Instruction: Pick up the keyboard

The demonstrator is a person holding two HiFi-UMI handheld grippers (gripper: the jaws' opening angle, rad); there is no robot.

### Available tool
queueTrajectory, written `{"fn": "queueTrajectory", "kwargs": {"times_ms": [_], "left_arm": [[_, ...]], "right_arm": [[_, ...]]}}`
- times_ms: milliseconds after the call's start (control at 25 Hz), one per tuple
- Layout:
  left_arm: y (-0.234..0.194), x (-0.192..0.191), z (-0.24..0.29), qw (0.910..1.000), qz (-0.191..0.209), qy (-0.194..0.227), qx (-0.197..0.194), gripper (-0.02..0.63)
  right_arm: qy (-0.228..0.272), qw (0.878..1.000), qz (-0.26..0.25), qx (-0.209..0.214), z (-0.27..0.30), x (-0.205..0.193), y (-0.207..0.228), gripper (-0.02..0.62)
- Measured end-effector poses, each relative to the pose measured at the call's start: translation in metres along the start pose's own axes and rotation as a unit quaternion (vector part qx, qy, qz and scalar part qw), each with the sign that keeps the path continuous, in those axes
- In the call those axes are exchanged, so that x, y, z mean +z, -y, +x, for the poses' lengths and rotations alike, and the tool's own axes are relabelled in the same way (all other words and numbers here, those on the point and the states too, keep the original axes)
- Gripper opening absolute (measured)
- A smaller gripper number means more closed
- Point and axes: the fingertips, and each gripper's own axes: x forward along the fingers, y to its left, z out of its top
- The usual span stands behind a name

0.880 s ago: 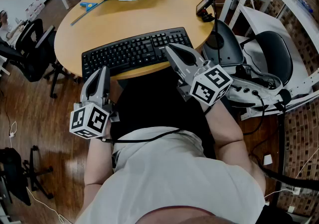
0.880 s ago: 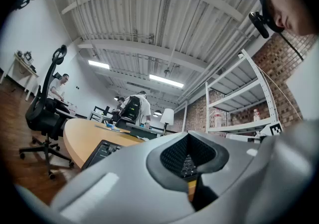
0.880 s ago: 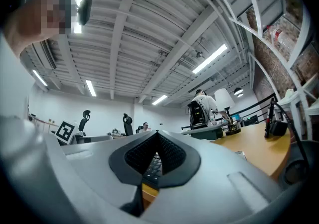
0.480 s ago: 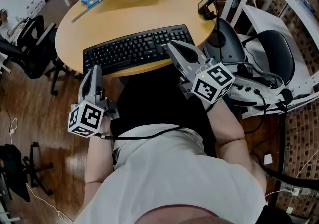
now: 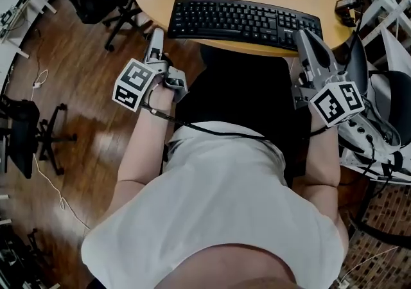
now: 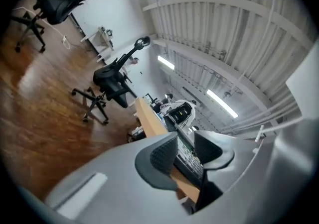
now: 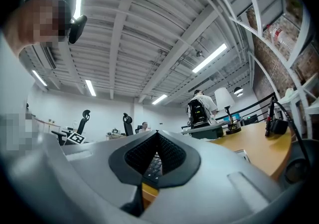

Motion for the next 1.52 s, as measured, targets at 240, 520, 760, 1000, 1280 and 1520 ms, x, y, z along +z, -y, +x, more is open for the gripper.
{"fn": "queueTrajectory", "kwargs": {"times_ms": [240, 520, 760, 1000, 1280, 1520], "left_arm": [[-0.016, -0.032, 0.023, 0.9914, -0.114, -0.064, 0.001, 0.454], [-0.011, -0.050, 0.029, 0.9817, -0.166, -0.093, -0.004, 0.449], [-0.007, -0.066, 0.039, 0.9746, -0.191, -0.117, -0.006, 0.389], [-0.006, -0.063, 0.034, 0.9682, -0.208, -0.136, -0.023, 0.358], [0.002, -0.059, 0.024, 0.9662, -0.204, -0.151, -0.045, 0.347], [0.006, -0.064, 0.027, 0.9629, -0.211, -0.159, -0.052, 0.345]], "right_arm": [[0.002, 1.000, 0.002, 0.004, 0.000, 0.002, -0.002, 0.000], [0.004, 1.000, 0.009, 0.006, -0.002, 0.005, 0.001, 0.000], [0.006, 1.000, 0.009, -0.005, -0.007, 0.009, 0.008, 0.000], [0.012, 0.999, 0.012, -0.036, -0.010, 0.014, 0.024, 0.000], [0.011, 0.970, 0.089, -0.227, -0.065, 0.001, 0.123, 0.042], [-0.029, 0.950, 0.199, -0.239, -0.083, -0.050, 0.150, 0.188]]}}
